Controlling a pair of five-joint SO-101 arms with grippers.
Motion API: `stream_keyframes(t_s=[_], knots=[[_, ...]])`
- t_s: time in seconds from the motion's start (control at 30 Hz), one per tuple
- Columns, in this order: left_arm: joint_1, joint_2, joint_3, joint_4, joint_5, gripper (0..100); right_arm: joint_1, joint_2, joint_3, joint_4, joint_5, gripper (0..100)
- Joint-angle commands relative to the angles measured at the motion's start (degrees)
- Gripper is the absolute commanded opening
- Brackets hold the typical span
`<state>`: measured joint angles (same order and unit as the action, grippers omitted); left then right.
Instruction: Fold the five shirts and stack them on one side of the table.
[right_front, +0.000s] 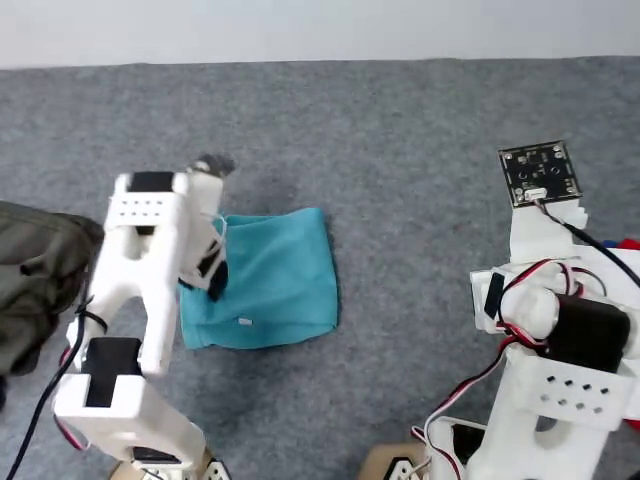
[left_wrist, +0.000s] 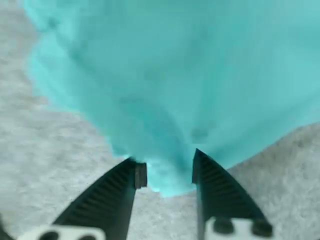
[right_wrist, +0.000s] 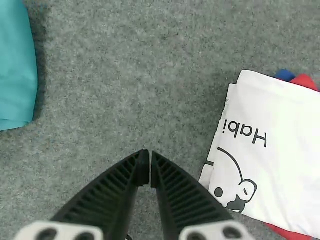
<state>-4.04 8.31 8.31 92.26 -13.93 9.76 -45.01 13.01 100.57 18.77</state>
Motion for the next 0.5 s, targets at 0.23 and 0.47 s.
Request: stream_keyframes(t_s=[0.23,0.47], knots=[[-4.75,-0.09,-20.09,0.62,1.32,16,0.40,-0.66,-0.35,2.24,-0.53,1.5],[-4.66,9.32,-20.26,-5.19,2.99,10,0.40,-0.66,-0.35,2.33,-0.53,1.5]])
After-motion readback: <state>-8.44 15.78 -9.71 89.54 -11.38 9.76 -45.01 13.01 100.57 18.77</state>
